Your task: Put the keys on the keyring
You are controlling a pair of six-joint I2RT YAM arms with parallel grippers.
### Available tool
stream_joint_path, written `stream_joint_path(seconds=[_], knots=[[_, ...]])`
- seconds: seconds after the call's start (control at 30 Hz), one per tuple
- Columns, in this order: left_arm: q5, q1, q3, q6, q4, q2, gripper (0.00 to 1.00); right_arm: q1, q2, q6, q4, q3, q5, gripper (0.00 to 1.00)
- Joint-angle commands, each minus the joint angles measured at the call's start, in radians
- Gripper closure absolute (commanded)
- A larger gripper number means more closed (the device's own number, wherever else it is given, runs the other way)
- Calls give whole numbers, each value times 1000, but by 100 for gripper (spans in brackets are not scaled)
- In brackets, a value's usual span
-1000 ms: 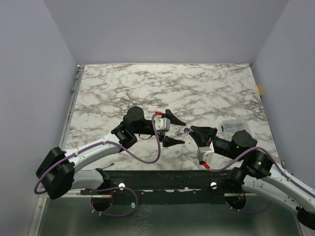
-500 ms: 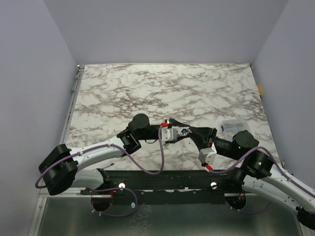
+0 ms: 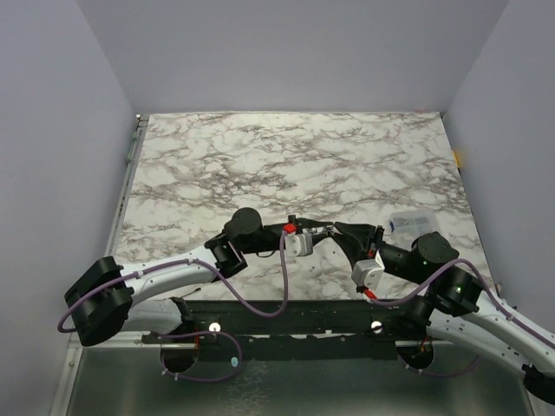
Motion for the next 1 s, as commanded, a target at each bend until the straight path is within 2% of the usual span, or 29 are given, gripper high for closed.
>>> stream_joint_path(seconds=[0.0, 0.07, 0.1, 0.23, 0.33, 0.43, 0.53, 0.57, 0.63, 0.77, 0.87, 0.97], knots=[[-121, 10, -45, 58, 12, -63, 100, -2, -35, 62, 46, 0, 162, 99], [-160, 9, -55, 82, 12, -77, 100, -2, -41, 103, 3, 10, 176, 99], [-185, 11, -59, 99, 12, -81, 100, -2, -45, 135, -32, 19, 165, 94], [-254, 9, -67, 149, 11, -92, 100, -2, -63, 270, -164, 61, 68, 53], [-274, 11, -74, 184, 8, -102, 100, -2, -71, 370, -231, 89, 14, 40], [-276, 9, -83, 208, 1, -114, 100, -1, -72, 455, -274, 120, 15, 35], [-272, 8, -91, 241, -16, -125, 100, -2, -61, 571, -243, 142, 109, 31], [-276, 6, -93, 274, -34, -128, 100, -2, -38, 635, -214, 153, 180, 28], [-313, -3, -94, 337, -78, -137, 100, -2, 68, 829, -200, 220, 423, 26], [-378, -7, -115, 419, -123, -172, 100, -6, 431, 1056, -445, 444, 765, 30], [-407, -7, -129, 466, -150, -203, 100, -75, 606, 1241, -530, 510, 736, 28], [-429, -6, -146, 507, -182, -248, 100, -233, 681, 1418, -529, 494, 559, 28]])
